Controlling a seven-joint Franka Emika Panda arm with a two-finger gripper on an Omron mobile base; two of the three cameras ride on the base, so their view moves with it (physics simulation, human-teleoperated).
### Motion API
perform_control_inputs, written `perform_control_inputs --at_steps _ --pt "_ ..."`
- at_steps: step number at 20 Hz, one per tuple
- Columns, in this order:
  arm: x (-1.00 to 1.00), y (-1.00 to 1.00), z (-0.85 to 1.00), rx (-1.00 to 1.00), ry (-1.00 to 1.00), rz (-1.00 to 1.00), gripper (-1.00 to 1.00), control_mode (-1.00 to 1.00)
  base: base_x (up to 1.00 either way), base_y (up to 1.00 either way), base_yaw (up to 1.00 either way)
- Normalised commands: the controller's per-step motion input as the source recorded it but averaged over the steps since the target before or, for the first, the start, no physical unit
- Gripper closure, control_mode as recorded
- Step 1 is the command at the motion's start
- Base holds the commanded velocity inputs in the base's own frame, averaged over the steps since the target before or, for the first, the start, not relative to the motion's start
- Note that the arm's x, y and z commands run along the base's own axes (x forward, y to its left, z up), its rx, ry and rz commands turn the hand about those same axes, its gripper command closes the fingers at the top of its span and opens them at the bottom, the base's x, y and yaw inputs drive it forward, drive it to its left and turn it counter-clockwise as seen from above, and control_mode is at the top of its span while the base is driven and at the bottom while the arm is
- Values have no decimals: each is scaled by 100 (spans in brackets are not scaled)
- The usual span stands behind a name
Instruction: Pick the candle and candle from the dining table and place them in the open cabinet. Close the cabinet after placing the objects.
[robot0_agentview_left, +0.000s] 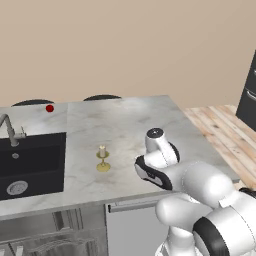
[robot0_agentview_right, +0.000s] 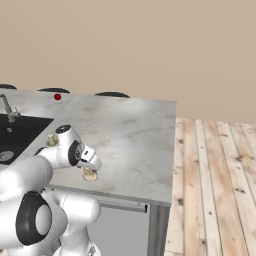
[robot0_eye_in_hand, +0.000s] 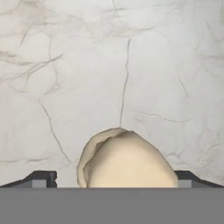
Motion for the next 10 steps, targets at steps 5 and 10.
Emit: perform_control_inputs --at_steps 5,10 --pt "-11 -3 -40 1 0 0 100 -100 0 0 0" --pt "0 0 -14 0 0 0 100 -100 0 0 0"
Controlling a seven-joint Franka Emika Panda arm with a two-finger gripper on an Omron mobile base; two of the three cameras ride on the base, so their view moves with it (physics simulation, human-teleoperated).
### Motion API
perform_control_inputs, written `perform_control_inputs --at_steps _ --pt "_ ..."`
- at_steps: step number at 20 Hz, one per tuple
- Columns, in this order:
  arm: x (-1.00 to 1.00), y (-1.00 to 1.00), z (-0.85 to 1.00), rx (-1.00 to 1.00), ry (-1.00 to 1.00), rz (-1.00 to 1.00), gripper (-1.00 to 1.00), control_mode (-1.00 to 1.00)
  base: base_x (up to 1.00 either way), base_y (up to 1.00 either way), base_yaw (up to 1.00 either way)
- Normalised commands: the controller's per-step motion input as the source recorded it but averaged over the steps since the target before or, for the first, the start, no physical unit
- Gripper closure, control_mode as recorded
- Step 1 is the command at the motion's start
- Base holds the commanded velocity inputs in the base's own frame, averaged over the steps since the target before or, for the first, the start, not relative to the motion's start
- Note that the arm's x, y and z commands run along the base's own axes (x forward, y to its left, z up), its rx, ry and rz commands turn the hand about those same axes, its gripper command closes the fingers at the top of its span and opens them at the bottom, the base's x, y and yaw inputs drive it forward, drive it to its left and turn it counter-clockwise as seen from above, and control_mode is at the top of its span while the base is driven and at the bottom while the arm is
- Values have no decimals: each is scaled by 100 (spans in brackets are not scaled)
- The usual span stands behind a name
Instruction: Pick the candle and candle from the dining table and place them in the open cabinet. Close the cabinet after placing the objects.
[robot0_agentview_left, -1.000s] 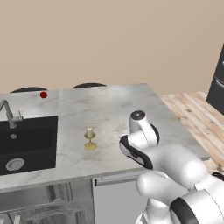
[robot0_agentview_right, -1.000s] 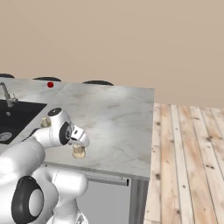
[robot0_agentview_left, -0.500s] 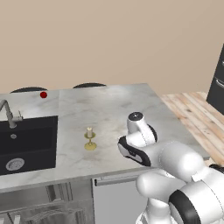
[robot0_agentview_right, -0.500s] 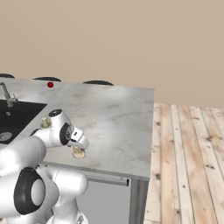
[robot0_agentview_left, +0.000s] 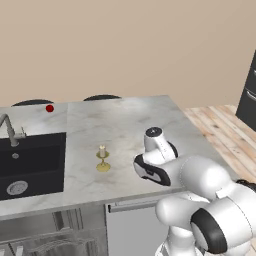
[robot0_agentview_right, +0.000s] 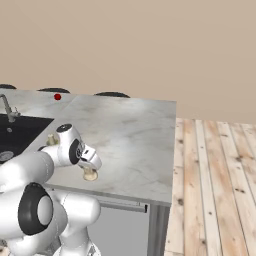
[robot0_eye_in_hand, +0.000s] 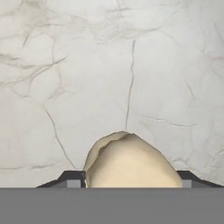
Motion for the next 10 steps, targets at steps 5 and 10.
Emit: perform_control_inputs --at_steps 5,10 --pt "-5 -3 1 0 -1 0 100 -100 0 0 0" --pt "-8 -12 52 -1 -4 -7 100 -100 0 0 0"
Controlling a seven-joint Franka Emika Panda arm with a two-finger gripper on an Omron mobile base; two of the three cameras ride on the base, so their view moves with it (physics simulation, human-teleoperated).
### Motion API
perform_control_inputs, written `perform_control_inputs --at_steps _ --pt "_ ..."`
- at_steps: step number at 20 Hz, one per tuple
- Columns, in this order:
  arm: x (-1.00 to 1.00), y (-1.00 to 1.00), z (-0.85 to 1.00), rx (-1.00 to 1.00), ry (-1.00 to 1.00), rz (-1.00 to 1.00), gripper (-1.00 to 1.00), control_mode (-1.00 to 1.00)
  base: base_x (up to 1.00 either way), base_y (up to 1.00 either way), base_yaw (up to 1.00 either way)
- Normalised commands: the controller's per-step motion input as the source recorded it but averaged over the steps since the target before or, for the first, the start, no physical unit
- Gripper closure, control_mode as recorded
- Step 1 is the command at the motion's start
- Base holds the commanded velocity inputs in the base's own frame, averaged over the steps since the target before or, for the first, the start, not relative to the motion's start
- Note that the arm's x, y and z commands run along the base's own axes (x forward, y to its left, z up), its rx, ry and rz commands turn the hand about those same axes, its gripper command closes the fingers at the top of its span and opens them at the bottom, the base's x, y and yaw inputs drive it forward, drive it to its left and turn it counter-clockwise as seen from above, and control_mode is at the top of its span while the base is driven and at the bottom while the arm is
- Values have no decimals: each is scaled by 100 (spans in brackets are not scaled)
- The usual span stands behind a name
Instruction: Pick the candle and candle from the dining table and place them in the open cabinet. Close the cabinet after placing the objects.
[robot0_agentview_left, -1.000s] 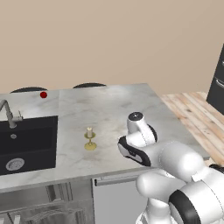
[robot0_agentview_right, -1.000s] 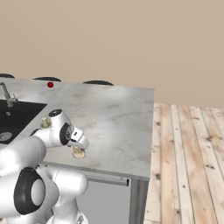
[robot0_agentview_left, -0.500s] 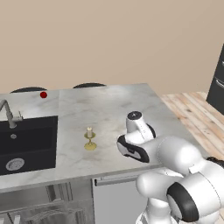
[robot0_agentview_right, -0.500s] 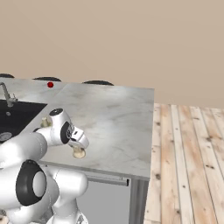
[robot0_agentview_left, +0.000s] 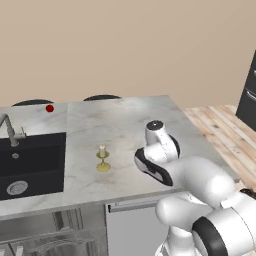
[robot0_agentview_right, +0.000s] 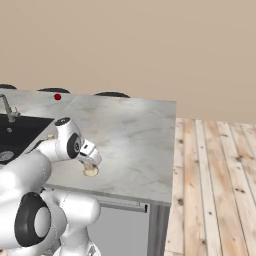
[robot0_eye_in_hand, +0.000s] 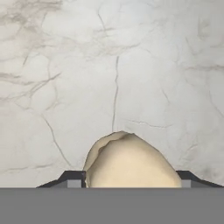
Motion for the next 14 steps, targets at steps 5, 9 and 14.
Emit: perform_control_inputs --at_steps 5,9,14 --pt "1 -17 82 -2 -4 -6 100 -100 0 0 0" --pt "7 -24 76 -1 -3 -3 100 -100 0 0 0" --pt "4 -4 35 -1 0 -6 100 -100 0 0 0"
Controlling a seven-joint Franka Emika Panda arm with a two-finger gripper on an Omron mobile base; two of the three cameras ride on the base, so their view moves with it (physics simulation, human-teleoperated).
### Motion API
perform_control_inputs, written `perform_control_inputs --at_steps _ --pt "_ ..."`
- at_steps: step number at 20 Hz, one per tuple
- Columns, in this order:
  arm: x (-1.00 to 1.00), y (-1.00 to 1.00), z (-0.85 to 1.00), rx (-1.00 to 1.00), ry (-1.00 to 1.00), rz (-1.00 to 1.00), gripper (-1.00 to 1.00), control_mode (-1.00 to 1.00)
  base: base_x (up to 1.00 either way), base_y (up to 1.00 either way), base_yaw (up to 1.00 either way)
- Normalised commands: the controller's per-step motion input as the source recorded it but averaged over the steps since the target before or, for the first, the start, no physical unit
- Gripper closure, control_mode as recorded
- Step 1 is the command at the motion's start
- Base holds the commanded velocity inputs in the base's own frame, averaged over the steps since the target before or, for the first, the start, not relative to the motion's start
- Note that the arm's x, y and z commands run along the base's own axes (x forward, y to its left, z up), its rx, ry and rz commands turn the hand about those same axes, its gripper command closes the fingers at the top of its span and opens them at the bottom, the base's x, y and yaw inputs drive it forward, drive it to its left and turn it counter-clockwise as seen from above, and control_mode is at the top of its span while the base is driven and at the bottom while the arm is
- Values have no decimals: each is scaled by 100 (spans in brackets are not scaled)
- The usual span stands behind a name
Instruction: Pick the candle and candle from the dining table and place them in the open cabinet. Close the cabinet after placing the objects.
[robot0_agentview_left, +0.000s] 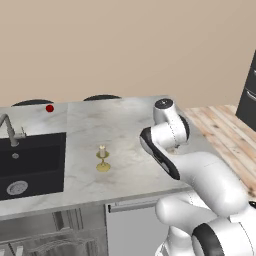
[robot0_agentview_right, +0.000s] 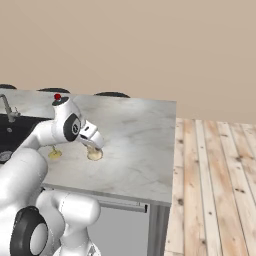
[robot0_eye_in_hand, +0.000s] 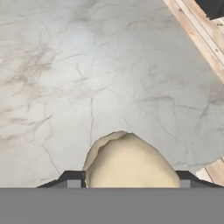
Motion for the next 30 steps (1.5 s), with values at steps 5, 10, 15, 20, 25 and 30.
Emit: perform_control_inputs --at_steps 5,10,15,20,25,30 --pt "0 0 4 0 0 -4 100 -100 0 0 0" --pt "0 0 0 0 -1 0 100 100 -2 -14 -2" --pt "0 0 0 0 0 0 100 100 -2 -64 -28" --pt "0 0 0 0 0 0 100 100 0 -50 -38" --pt "0 0 0 0 0 0 100 100 0 -52 -48" --pt "0 0 0 0 0 0 100 100 0 -80 -53"
